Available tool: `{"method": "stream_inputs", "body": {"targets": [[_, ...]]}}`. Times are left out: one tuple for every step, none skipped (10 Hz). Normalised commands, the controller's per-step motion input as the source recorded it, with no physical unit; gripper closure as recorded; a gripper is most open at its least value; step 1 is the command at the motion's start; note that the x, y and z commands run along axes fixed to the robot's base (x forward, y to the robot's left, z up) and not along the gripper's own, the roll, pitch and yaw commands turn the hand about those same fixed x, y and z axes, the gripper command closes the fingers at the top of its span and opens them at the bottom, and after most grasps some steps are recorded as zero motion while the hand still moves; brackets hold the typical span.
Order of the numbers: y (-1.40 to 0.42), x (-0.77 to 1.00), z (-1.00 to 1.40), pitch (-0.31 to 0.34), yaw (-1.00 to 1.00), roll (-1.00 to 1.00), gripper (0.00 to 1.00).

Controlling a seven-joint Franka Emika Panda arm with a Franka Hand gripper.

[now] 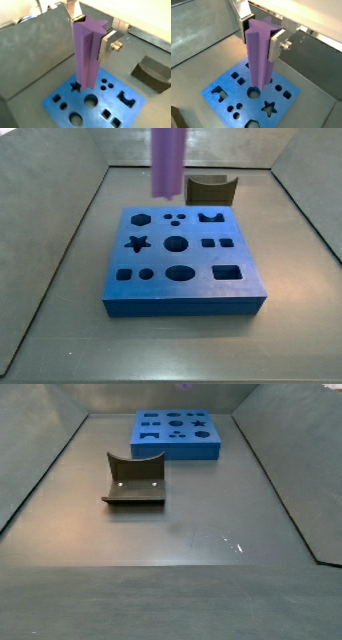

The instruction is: Insert the star object.

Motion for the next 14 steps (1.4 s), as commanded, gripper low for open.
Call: {"method": "stream_inputs", "body": {"targets": [[0.24,-0.41,-0.95,-0.034,-0.82,-0.07,1.00],[0.04,-0.38,-0.95,-0.077,-0.85,0.00,1.00],[0.00,-0.19,-0.83,-0.083,-0.67,-0.01,1.00],[-0.01,-0.15,-0.69,-0.074,-0.55,0.00,1.00],[-0.11,-0.18,-0.58,-0.033,-0.42,0.04,1.00],[-0.16,-0.06,-0.49,0.000,-0.29,0.14,1.00],[-0.12,-0.11,-0.44,0.004,-0.23,0.17,1.00],[-0.07,-0.21,-0.38,0.000,-0.06,0.16,1.00],[-0.02,-0.24,-0.28,0.000,0.00,0.17,1.00],[0.00,-0.29,-0.24,-0.006,0.04,0.16,1.00],[-0.01,-0.28,-0.28,-0.041,0.09,0.16,1.00],[-0.07,-0.11,-0.37,-0.034,0.07,0.12,1.00],[-0.07,0.07,-0.55,-0.047,0.00,0.04,1.00],[-0.01,0.01,-0.75,-0.136,-0.12,0.00,1.00]]}}
